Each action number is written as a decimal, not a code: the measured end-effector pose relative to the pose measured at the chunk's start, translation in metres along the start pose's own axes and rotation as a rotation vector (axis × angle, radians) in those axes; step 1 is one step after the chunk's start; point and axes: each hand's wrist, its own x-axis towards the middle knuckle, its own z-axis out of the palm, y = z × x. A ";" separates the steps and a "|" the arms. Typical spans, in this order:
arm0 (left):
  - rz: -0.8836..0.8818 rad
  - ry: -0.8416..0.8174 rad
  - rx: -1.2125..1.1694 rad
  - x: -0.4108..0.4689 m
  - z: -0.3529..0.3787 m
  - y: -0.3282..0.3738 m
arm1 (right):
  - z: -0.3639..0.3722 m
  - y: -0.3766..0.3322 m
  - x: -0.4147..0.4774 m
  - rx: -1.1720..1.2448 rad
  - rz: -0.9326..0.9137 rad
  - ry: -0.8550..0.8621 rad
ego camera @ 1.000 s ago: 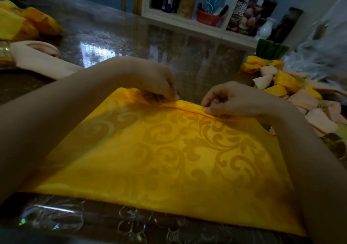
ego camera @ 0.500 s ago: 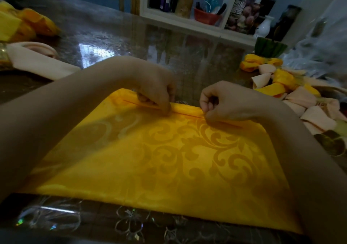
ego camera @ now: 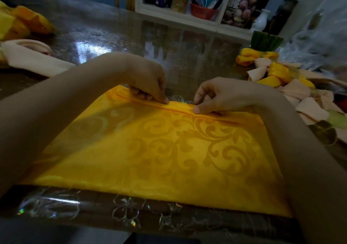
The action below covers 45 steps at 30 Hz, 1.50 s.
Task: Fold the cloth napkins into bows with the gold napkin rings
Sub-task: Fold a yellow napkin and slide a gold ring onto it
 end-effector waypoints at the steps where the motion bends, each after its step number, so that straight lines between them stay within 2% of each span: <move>1: 0.013 0.018 0.055 0.000 0.000 0.001 | 0.000 -0.001 -0.001 -0.023 0.004 0.016; 5: 0.081 0.098 0.151 -0.009 0.007 0.007 | 0.004 -0.007 -0.002 -0.096 -0.009 0.066; 8: 0.136 0.054 0.218 -0.018 0.008 0.018 | 0.008 -0.015 -0.003 -0.101 -0.005 0.053; 12: 0.138 0.031 0.313 -0.025 0.001 0.018 | 0.010 -0.029 -0.004 -0.212 0.007 0.166; 16: 0.129 0.188 0.298 -0.040 0.016 0.012 | 0.034 -0.032 -0.019 -0.411 -0.071 0.290; 19: 0.194 0.315 0.299 -0.057 0.033 0.008 | 0.052 -0.027 -0.036 -0.491 -0.192 0.424; 21: 0.249 0.336 0.282 -0.064 0.043 0.004 | 0.056 -0.023 -0.045 -0.454 -0.213 0.417; 23: 0.276 0.294 0.148 -0.068 0.045 -0.001 | 0.053 -0.021 -0.050 -0.288 -0.183 0.367; 26: 0.224 0.235 -0.074 -0.072 0.041 -0.006 | 0.046 -0.014 -0.048 -0.040 -0.130 0.369; 30: 0.184 0.252 -0.170 -0.071 0.040 -0.008 | 0.038 -0.005 -0.041 -0.100 -0.056 0.339; 34: 0.170 0.290 -0.234 -0.072 0.041 -0.013 | 0.035 0.006 -0.046 -0.114 -0.033 0.394; 40: 0.225 0.375 0.038 -0.076 0.043 -0.013 | 0.045 0.009 -0.064 -0.032 -0.038 0.495; 43: 0.242 0.467 0.182 -0.083 0.047 -0.010 | 0.053 0.001 -0.073 -0.310 -0.062 0.510; 45: 0.267 0.472 0.260 -0.091 0.052 -0.009 | 0.057 -0.002 -0.079 -0.454 -0.101 0.468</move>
